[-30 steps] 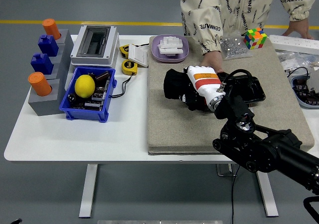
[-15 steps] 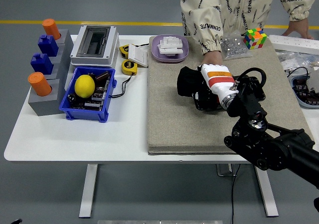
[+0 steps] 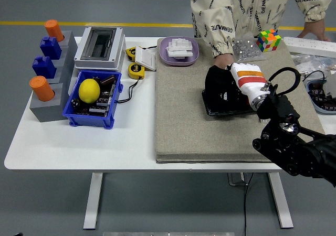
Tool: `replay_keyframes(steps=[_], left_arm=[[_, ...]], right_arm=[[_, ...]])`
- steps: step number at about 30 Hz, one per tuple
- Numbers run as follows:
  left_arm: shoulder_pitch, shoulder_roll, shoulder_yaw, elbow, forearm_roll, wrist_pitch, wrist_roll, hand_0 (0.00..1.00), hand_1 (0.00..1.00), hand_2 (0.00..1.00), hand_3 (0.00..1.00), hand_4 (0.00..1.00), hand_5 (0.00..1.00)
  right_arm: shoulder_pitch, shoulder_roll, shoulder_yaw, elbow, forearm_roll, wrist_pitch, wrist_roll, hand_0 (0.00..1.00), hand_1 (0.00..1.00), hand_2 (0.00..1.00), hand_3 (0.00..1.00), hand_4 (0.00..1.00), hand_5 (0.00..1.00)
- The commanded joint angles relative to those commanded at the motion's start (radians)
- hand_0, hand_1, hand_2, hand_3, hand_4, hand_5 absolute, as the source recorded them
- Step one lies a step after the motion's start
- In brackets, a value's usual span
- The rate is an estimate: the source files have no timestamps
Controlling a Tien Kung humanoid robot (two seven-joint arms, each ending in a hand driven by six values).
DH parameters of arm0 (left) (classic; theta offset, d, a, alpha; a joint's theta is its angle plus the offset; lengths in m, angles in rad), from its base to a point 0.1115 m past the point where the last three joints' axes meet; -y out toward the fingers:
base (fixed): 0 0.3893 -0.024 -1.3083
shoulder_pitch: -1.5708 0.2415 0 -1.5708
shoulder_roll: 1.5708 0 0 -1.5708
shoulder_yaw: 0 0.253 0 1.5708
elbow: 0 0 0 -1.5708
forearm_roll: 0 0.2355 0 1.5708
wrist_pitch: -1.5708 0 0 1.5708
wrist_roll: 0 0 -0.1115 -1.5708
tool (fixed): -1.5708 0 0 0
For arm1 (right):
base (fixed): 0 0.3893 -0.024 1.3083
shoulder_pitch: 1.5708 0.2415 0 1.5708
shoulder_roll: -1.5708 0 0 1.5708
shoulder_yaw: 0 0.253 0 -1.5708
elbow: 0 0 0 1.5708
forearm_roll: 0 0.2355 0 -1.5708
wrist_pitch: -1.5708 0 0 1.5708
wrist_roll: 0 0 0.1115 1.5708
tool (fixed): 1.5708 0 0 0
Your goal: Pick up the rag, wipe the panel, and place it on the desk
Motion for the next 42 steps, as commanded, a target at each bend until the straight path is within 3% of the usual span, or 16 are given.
replay_keyframes(steps=[42], left_arm=[[0.007,-0.009,-0.01,-0.002,-0.001,-0.002,-0.002,0.609,0.64,0.654,0.561,0.626,0.436]], right_arm=[[-0.097,-0.219,0.106,-0.031,-0.019,0.018,0.003,0.308,0.43,0.455,0.487,0.911,0.14]])
